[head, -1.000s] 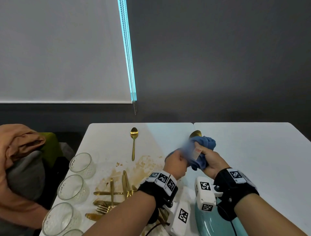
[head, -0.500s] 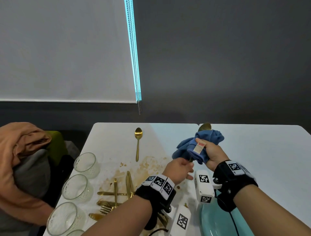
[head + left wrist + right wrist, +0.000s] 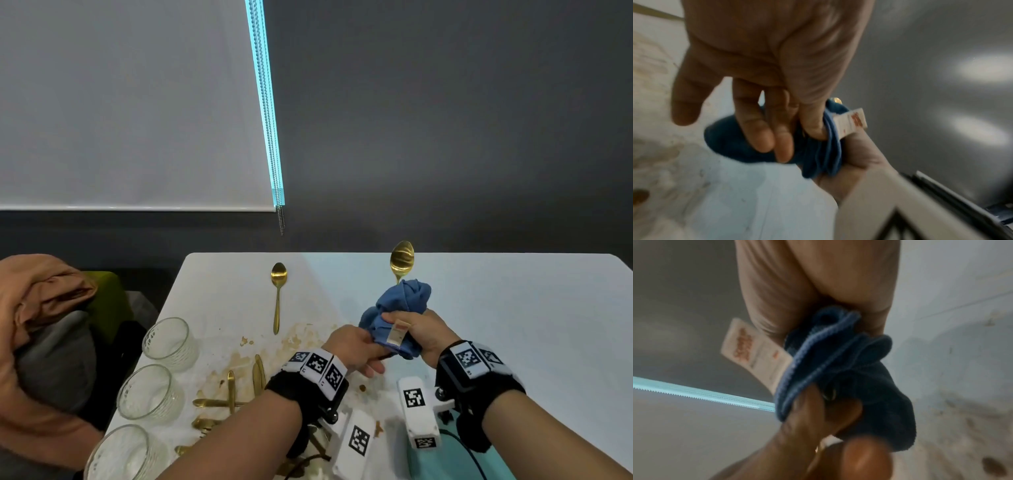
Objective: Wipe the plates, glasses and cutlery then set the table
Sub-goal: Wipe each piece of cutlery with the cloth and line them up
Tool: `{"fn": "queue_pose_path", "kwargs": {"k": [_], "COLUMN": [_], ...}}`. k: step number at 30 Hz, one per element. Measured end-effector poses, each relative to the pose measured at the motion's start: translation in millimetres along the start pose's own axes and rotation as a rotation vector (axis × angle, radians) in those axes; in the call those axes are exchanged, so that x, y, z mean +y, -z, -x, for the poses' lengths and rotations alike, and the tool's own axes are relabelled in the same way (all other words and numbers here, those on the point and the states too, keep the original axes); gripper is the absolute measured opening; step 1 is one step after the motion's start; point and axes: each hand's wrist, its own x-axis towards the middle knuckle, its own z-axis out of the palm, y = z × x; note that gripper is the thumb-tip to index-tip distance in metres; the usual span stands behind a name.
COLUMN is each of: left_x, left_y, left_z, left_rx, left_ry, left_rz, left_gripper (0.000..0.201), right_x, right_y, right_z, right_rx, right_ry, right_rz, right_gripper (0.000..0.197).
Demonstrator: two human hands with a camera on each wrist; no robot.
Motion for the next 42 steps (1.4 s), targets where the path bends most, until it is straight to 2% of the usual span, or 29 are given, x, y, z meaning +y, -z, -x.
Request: {"fn": "queue_pose_path", "kwargs": {"k": [1,3,5,7,12,18,19,22,23,27,29,31,36,42], "left_x": [-2,-4,-2,3,10,6,8,-2,-5,-19,-30,-41,-61,-73], "left_y": [7,21,32,37,40,55,58,71,78,112,126,135,138,138], "left_z": [-3,-13,-23,-33,-54,-75,-76,-89,-92,-106,-112,-117,-134,-144], "left_rx": [0.007,0.136,0.304,0.369,0.331,0.256,0.242,0.276,0.299,0.399,0.463,0.552,0.544,0.582], "left_ry": [0.018,0.003,-0.036,-0.085,-0.061,0.086,0.082,0.131,0.146,0.200,0.259,0.308,0.343,0.379], "left_rz": [-0.098,-0.226,-0.216,-0.108,0.140,0.489,0.453,0.500,0.501,0.341,0.124,0.001,-0.285,-0.342], "left_gripper": [0.027,0.025,0.024,0.025,0.015,0.033,0.035,0.041,0.042,0.041,0.042,0.043,0.029,0.028], "right_x": [1,3,5,4,-10,-20,-22,-26,-28,-43,-53,-63,-65,-53], "right_y": [3,7,7,1,-25,-45,-48,-56,-57,-52,-45,-39,-32,-28], "right_z": [-2,-5,-9,-12,-13,-25,-26,-34,-36,-44,-48,-51,-54,-53], "right_rx": [0.021,0.044,0.041,0.014,-0.087,-0.158,-0.163,-0.160,-0.155,-0.081,-0.023,0.006,0.015,0.000], "right_ry": [-0.012,-0.029,-0.043,-0.046,-0.029,-0.074,-0.083,-0.079,-0.076,-0.063,-0.026,-0.008,-0.020,-0.052], "right_rz": [0.016,0.061,0.132,0.218,0.321,0.384,0.395,0.534,0.591,0.650,0.643,0.632,0.529,0.483], "right_gripper": [0.013,0.010,0.012,0.013,0.012,0.010,0.010,0.031,0.031,0.020,0.022,0.016,0.012,0.012]}}
